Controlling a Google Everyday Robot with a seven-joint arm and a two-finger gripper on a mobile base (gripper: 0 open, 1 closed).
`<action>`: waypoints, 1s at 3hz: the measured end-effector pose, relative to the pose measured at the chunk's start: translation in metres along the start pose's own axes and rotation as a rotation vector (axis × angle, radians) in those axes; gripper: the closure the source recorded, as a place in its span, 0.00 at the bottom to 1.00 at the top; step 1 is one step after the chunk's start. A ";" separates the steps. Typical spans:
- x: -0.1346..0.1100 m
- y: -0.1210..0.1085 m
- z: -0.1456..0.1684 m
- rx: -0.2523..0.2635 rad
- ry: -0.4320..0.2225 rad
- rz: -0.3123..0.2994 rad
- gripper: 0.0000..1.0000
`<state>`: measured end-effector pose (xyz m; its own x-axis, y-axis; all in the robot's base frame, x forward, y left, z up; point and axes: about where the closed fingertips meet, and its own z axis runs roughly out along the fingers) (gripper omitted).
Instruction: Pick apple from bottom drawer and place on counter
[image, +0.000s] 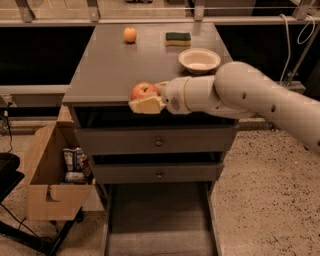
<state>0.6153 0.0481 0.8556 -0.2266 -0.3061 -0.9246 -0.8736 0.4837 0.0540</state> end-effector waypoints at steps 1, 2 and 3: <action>-0.049 -0.027 -0.001 0.007 -0.052 0.024 1.00; -0.086 -0.063 0.027 -0.005 -0.111 0.063 1.00; -0.096 -0.096 0.085 -0.023 -0.181 0.124 1.00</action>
Offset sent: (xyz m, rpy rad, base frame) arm 0.1615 0.0385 0.0877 0.2285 0.0171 -0.0356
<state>0.7576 0.1008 0.9070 -0.2534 -0.0920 -0.9630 -0.8542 0.4885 0.1780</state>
